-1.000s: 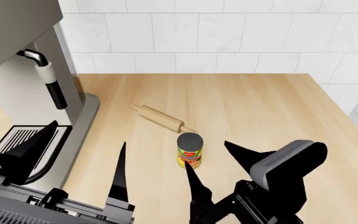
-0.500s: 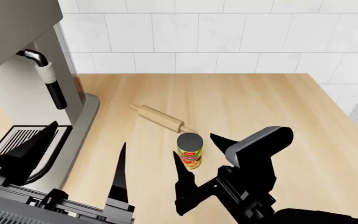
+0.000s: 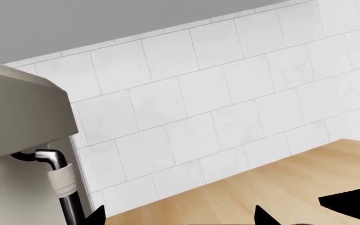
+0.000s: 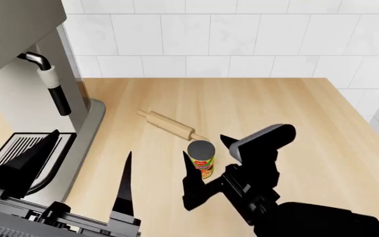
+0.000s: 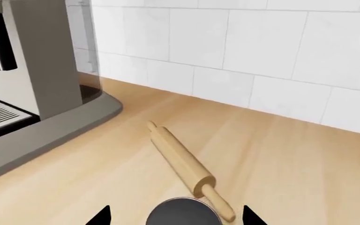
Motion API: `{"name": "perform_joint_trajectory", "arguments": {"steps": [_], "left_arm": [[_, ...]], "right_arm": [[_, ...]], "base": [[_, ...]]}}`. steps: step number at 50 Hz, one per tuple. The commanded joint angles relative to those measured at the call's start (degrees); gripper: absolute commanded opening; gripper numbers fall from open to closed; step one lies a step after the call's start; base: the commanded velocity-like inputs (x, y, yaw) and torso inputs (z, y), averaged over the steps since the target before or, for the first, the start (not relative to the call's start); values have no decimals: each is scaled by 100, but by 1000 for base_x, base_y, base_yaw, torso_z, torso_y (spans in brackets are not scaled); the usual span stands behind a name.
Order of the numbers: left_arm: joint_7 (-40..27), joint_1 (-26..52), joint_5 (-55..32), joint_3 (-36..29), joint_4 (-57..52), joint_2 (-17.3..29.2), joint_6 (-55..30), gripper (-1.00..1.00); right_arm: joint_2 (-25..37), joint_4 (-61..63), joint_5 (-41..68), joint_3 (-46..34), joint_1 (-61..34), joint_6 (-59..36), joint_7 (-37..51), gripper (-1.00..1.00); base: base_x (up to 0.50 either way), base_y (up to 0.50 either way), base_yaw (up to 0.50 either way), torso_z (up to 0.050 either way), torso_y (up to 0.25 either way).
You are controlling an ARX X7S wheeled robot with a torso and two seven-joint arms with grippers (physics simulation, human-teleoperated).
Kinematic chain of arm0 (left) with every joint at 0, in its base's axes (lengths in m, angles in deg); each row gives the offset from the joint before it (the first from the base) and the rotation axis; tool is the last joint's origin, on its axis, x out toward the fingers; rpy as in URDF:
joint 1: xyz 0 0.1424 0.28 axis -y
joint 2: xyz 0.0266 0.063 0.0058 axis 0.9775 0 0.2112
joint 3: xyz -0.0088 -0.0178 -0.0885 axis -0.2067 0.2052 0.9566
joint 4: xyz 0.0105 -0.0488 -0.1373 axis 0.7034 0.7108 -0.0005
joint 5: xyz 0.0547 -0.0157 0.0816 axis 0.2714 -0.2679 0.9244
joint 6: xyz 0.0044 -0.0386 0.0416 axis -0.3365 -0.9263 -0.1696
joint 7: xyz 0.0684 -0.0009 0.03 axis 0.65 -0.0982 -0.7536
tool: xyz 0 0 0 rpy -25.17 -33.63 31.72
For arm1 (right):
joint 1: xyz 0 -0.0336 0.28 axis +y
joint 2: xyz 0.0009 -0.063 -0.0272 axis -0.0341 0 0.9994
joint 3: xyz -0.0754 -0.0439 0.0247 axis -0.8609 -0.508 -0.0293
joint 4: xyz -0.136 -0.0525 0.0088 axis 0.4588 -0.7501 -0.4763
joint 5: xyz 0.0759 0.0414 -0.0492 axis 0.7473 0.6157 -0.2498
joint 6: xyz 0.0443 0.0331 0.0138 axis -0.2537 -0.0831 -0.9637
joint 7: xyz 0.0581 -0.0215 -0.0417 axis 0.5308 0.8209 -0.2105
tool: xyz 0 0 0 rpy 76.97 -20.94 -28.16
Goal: Pick the cans from the counter and place them in their designated side in the cabinet.
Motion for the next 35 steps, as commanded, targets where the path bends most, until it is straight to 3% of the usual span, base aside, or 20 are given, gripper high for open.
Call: {"name": "perform_joint_trajectory", "arguments": {"steps": [1, 35], "left_arm": [[0, 136, 9, -139, 0, 14, 67, 100], [0, -51, 82, -12, 0, 14, 25, 100]], "right_arm": [[-100, -198, 33, 13, -18, -53, -54, 100], [-470, -1037, 79, -61, 240, -77, -370, 100]], "base": [[0, 0, 0, 0, 0], [0, 0, 0, 0, 0]]}}
